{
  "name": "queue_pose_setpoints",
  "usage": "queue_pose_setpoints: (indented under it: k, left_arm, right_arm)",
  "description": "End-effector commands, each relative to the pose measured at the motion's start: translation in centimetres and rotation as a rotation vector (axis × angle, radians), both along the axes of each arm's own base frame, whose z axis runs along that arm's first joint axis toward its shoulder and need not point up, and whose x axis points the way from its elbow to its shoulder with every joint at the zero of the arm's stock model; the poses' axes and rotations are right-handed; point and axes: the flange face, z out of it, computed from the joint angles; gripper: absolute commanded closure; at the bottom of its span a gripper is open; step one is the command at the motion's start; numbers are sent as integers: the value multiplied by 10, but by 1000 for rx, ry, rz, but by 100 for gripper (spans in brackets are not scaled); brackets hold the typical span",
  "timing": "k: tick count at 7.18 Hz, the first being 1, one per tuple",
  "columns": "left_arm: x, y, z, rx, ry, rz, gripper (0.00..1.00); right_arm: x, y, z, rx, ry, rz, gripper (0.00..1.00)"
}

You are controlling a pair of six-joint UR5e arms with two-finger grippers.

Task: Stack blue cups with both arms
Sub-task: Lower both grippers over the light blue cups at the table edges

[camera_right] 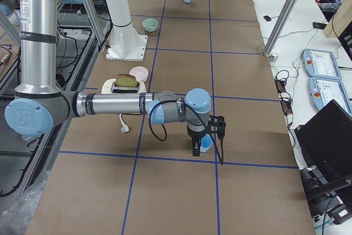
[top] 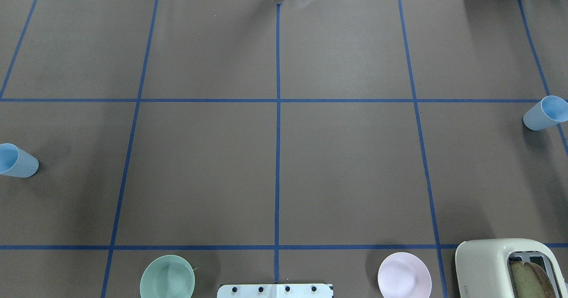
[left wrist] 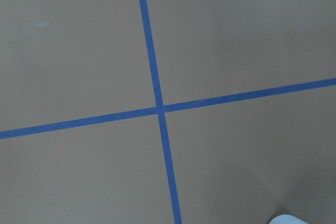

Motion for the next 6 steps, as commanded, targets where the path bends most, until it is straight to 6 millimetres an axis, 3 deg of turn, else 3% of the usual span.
queue_pose_setpoints:
  k: [1,4,6]
  left_arm:
    - [0,0,-2,3,0,0,1]
    - [2,-4,-30,-12,17,-100,1]
    - [5,5,-29,-21,23,-117,0]
  right_arm:
    - [-3,-1,1,-3,-4,-5,0]
    - [-4,-16,1,118,-10,-7,0]
    - [-26,-21,11,183,-19,-63,0]
